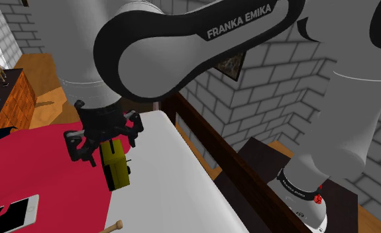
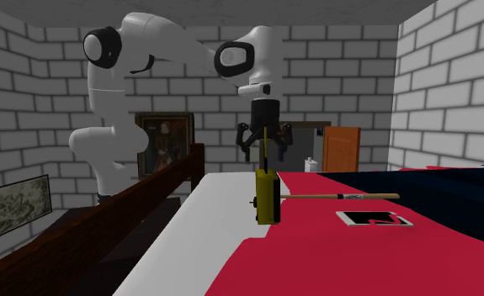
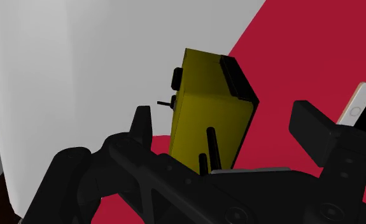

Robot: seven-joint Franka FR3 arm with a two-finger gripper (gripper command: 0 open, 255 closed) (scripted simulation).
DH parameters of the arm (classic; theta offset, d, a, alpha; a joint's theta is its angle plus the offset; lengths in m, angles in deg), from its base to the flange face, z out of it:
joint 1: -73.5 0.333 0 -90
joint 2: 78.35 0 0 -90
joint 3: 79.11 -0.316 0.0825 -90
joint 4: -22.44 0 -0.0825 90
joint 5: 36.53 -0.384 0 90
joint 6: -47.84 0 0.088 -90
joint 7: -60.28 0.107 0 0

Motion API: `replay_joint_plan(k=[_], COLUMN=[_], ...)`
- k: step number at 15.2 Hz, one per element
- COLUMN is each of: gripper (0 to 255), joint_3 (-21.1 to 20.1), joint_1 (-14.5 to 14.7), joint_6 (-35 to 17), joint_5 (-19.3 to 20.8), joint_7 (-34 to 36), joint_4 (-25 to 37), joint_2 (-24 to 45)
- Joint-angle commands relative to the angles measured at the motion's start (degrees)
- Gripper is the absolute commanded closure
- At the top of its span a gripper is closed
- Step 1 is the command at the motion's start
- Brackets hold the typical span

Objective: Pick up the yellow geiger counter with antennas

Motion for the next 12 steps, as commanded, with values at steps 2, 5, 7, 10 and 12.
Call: replay_joint_plan(k=[2,5,7,10,12], gripper=[0,0,255,255,255], joint_3=[0.2,0.4,0.5,0.5,0.5], joint_1=[0.2,0.3,0.3,0.3,0.3], joint_6=[-2.1,-3.8,-3.8,-3.8,-3.7], joint_5=[0.8,1.4,1.4,1.4,1.4], joint_7=[0.6,1.0,1.0,1.0,1.0], joint_4=[-1.4,-2.7,-2.7,-2.7,-2.6], joint_2=[0.9,1.6,1.5,1.5,1.5])
